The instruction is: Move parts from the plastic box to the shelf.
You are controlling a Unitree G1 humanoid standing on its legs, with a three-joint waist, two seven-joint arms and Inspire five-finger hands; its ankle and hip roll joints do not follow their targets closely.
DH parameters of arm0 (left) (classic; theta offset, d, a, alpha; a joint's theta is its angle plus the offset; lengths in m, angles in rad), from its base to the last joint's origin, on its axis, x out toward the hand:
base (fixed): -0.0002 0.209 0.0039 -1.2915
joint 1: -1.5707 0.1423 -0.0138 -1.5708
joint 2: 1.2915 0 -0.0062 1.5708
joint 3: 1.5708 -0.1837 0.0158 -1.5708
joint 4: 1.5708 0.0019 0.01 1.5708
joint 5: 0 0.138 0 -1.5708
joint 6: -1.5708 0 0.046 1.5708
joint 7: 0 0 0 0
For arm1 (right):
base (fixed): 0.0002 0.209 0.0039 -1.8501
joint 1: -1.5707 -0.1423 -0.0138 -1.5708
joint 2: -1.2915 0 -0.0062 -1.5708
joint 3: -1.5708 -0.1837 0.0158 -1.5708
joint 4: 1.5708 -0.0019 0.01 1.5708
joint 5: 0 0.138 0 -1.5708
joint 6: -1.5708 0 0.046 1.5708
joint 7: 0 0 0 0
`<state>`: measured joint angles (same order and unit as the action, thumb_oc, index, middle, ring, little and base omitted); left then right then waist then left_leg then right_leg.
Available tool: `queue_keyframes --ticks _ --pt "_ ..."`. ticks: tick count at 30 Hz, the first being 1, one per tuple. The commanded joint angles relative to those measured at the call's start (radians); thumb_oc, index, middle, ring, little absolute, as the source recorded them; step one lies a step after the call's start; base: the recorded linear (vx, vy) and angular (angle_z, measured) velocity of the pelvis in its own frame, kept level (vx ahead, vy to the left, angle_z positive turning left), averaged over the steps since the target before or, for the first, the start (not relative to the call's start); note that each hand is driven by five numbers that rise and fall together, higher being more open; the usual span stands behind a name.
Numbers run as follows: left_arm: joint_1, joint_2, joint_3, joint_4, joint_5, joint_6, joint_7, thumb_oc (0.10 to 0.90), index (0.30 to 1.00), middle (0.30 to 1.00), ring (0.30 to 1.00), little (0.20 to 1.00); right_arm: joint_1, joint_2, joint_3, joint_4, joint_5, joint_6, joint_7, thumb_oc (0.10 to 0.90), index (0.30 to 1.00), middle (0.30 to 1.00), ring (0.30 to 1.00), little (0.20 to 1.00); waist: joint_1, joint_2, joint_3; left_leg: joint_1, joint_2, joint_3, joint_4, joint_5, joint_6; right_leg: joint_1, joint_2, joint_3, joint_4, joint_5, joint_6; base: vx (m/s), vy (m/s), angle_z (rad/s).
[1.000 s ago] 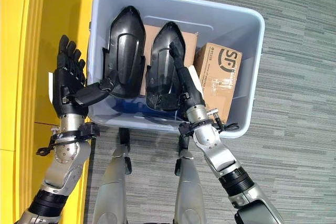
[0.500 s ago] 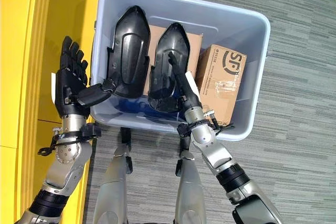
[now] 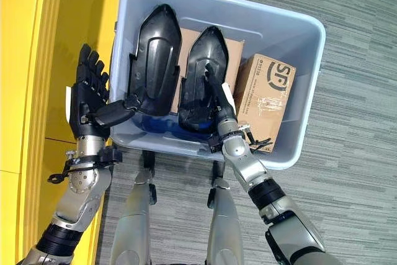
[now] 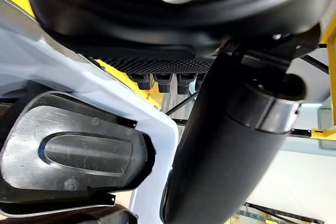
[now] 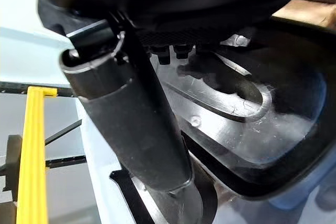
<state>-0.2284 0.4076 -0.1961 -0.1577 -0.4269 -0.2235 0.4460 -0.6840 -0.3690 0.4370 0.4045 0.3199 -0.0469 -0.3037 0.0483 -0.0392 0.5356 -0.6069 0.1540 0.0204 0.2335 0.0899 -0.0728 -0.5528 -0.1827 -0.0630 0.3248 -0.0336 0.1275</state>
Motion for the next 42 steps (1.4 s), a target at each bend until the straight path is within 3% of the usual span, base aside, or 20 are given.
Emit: queue_keyframes --ticks 1,13,20,28,33,42 --pt "-0.057 0.005 0.004 -0.138 0.02 -0.096 -0.013 0.9 1.0 1.0 1.0 1.0 -0.117 -0.001 -0.01 -0.023 0.035 -0.068 -0.011 0.9 1.0 1.0 1.0 1.0 0.032 0.017 -0.016 0.0 0.032 0.033 0.055 -0.064 0.004 0.098 0.001 -0.003 0.025 -0.087 -0.036 0.0 0.0 0.0" --pt "-0.066 0.009 -0.008 -0.141 0.001 -0.104 -0.025 0.9 1.0 1.0 1.0 1.0 -0.223 0.008 0.011 0.154 0.064 -0.046 0.003 0.9 1.0 1.0 1.0 1.0 0.054 0.025 -0.016 -0.011 0.024 0.025 0.059 -0.067 0.005 0.092 -0.002 -0.006 0.04 -0.093 -0.037 0.0 0.0 0.0" --pt "-0.076 0.01 -0.014 -0.143 0.004 -0.101 -0.031 0.9 1.0 1.0 1.0 1.0 -0.263 -0.027 0.027 0.16 -0.025 -0.032 0.003 0.9 1.0 1.0 1.0 1.0 0.055 0.027 -0.016 -0.016 0.02 0.021 0.066 -0.07 0.006 0.087 -0.004 -0.008 0.053 -0.101 -0.038 0.01 0.005 0.02" --pt "-0.081 0.011 0.011 -0.147 0.033 -0.093 -0.016 0.9 1.0 1.0 1.0 1.0 -0.21 -0.129 -0.004 -0.059 -0.224 -0.013 -0.012 0.9 1.0 1.0 1.0 1.0 0.033 0.012 -0.016 -0.011 0.019 0.022 0.068 -0.079 0.011 0.086 -0.004 -0.005 0.062 -0.106 -0.038 0.0 0.004 0.02" --pt "-0.086 0.005 0.033 -0.154 0.057 -0.084 -0.009 0.9 1.0 1.0 1.0 1.0 -0.111 -0.202 -0.092 -0.236 -0.347 -0.006 -0.025 0.9 1.0 1.0 1.0 1.0 0.007 -0.001 -0.016 -0.016 0.02 0.021 0.079 -0.086 0.013 0.077 -0.001 -0.002 0.071 -0.11 -0.041 0.0 0.0 0.0" --pt "-0.089 0.001 0.045 -0.17 0.079 -0.074 -0.014 0.9 1.0 1.0 1.0 1.0 0.007 -0.277 -0.22 -0.388 -0.452 -0.017 -0.052 0.9 1.0 1.0 1.0 1.0 -0.019 -0.016 -0.016 -0.012 0.024 0.022 0.084 -0.091 0.014 0.072 0.001 0.006 0.081 -0.113 -0.042 0.0 0.0 0.0"
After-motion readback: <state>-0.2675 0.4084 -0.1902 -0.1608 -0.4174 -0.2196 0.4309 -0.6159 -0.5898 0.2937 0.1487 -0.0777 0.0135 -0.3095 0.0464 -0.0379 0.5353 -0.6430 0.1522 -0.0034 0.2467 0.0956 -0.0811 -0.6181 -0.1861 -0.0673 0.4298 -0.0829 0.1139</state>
